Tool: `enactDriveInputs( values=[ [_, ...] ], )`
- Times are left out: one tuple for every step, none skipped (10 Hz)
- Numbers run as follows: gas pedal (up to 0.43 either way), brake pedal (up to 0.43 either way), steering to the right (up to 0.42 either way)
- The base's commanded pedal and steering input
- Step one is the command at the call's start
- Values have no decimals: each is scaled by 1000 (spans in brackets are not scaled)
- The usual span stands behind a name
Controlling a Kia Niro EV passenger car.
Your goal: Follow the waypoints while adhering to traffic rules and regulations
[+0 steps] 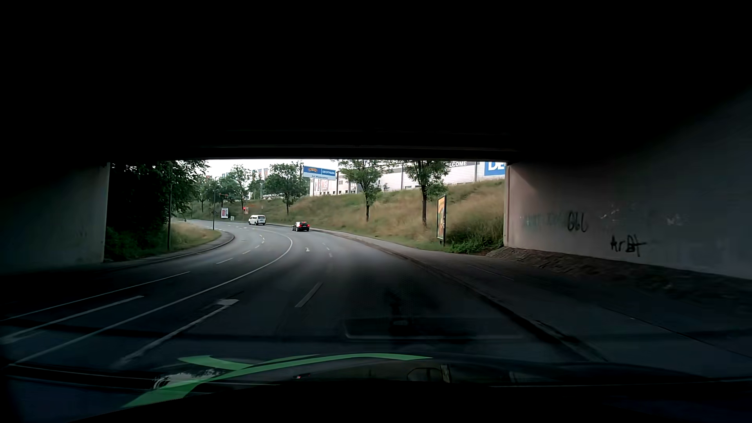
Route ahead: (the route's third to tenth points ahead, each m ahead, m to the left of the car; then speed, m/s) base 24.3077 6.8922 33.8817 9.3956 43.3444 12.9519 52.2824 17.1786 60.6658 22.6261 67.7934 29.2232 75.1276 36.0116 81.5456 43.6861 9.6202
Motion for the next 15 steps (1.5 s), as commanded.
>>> enactDriveInputs(
  values=[
    [67, 0, -47],
    [67, 0, -46],
    [67, 0, -45],
    [67, 0, -45],
    [67, 0, -45],
    [67, 0, -44],
    [67, 0, -45],
    [67, 0, -44],
    [67, 0, -44],
    [67, 0, -44],
    [67, 0, -44],
    [67, 0, -44],
    [67, 0, -43],
    [67, 0, -42],
    [67, 0, -41]
  ],
)
